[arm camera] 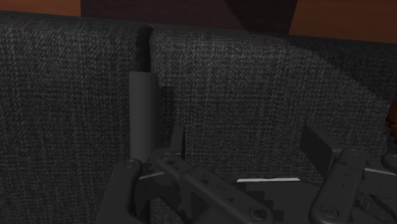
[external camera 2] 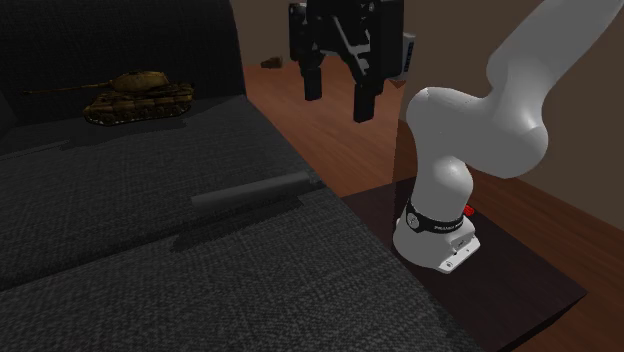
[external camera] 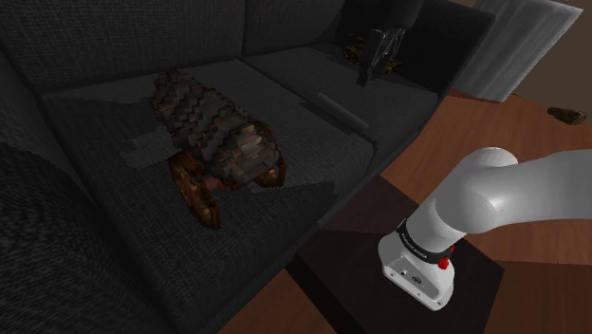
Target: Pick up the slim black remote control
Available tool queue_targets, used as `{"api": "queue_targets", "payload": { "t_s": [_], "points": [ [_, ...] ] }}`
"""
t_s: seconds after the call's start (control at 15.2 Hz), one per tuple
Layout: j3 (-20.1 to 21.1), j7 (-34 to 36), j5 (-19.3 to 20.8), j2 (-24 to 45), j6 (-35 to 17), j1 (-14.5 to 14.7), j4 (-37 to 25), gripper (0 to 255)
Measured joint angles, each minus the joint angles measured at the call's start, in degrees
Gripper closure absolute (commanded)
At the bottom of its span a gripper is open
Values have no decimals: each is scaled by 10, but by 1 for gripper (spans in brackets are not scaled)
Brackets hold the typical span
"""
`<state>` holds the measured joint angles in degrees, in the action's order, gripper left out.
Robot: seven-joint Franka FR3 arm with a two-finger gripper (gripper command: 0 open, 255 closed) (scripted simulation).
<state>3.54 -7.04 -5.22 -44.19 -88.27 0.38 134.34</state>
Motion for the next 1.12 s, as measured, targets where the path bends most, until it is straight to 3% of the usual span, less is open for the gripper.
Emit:
{"api": "queue_targets", "payload": {
  "t_s": [0.4,0.92,1.12],
  "points": [
    [-18,-15,19,57,-41,-17,9,0],
    [-56,-44,54,201,-131,-51,1,0],
    [-60,-46,57,221,-151,-55,8,0]
  ]
}}
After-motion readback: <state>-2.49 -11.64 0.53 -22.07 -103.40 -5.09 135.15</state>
